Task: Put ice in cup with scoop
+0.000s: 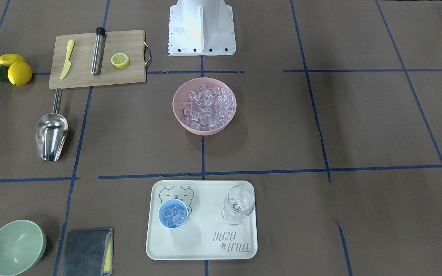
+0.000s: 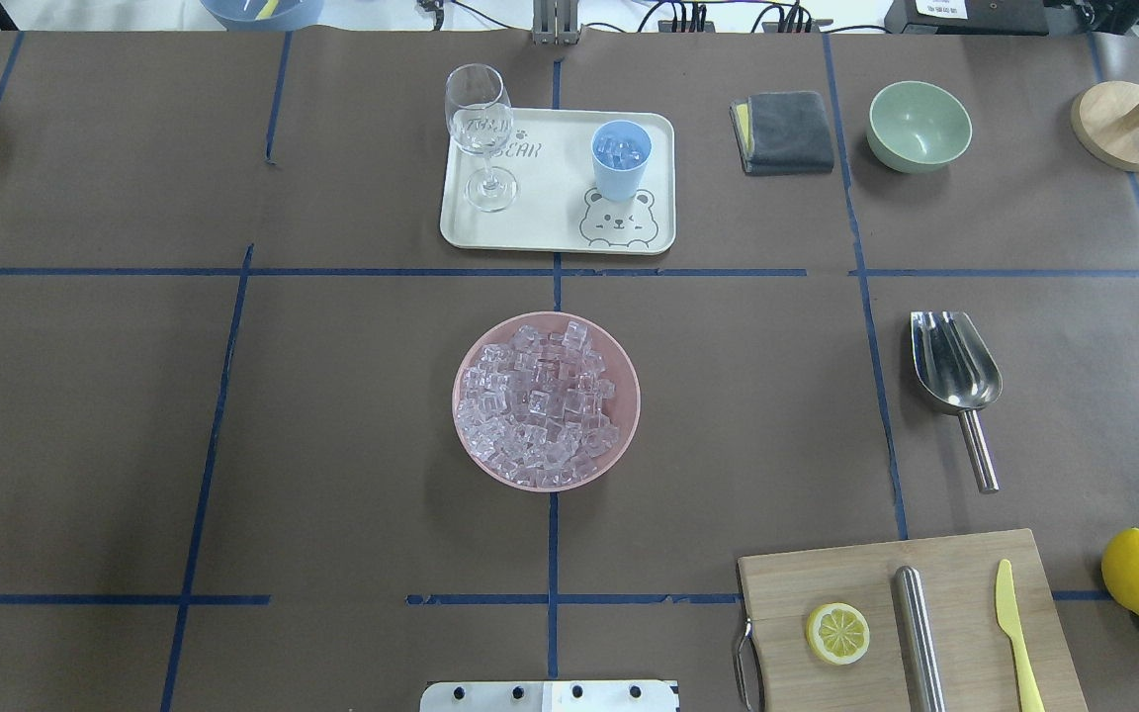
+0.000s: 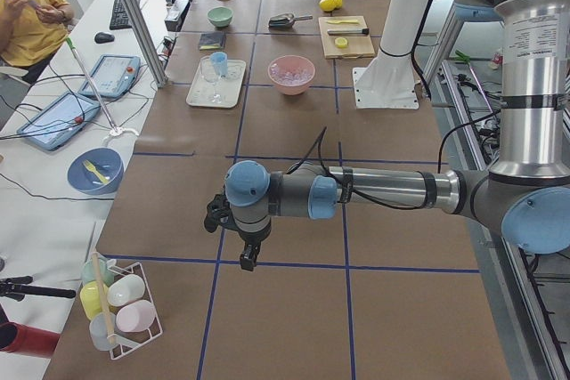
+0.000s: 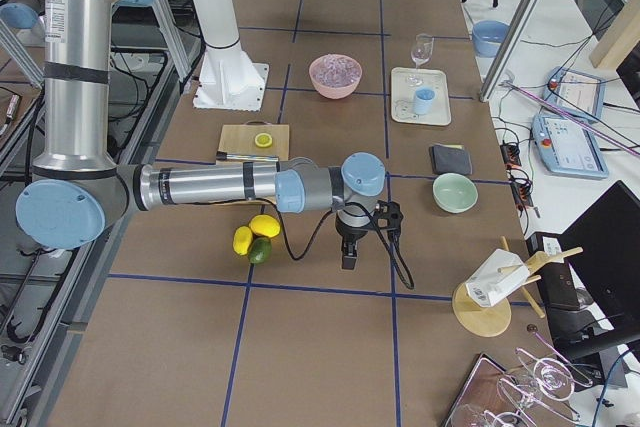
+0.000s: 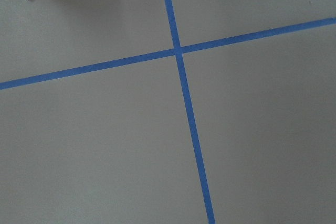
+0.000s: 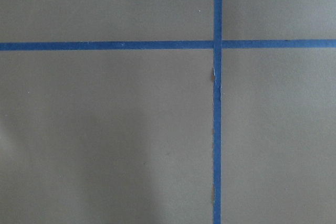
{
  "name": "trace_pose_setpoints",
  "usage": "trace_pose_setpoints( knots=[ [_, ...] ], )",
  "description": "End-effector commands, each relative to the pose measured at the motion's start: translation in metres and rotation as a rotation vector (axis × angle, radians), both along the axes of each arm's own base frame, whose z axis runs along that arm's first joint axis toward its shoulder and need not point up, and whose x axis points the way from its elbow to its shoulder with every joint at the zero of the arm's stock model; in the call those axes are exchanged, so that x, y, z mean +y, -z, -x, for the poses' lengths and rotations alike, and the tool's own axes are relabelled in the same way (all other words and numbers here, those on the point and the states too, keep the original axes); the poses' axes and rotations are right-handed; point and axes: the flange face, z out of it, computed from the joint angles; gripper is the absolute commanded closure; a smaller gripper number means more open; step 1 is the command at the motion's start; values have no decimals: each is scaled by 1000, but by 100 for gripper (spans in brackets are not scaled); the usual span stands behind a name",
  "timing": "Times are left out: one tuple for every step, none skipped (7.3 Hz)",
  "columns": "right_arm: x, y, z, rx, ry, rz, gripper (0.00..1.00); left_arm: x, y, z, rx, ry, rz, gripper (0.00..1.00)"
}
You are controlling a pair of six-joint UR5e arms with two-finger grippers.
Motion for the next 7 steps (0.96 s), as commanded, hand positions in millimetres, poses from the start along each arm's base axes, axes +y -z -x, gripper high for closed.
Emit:
trace_pose_setpoints(
  knots=[
    [0,0,0,0,0,0,0,-1,2,0,0,0,-5,0],
    [0,0,0,0,0,0,0,-1,2,0,0,1,-4,0],
    [0,1,0,-1,0,-3,0,-2,2,-1,-1,9,4,0],
    [0,1,0,-1,-1,-2,0,-6,5,-1,-1,11,-1,0],
    [0,1,0,0,-9,5,0,-6,4,-1,-1,11,2,0],
    [0,2,0,0,-24,19,0,-6,5,-1,1,11,-1,0],
    [0,3,0,-1,-50,40,0,-6,4,-1,1,11,0,0]
  ],
)
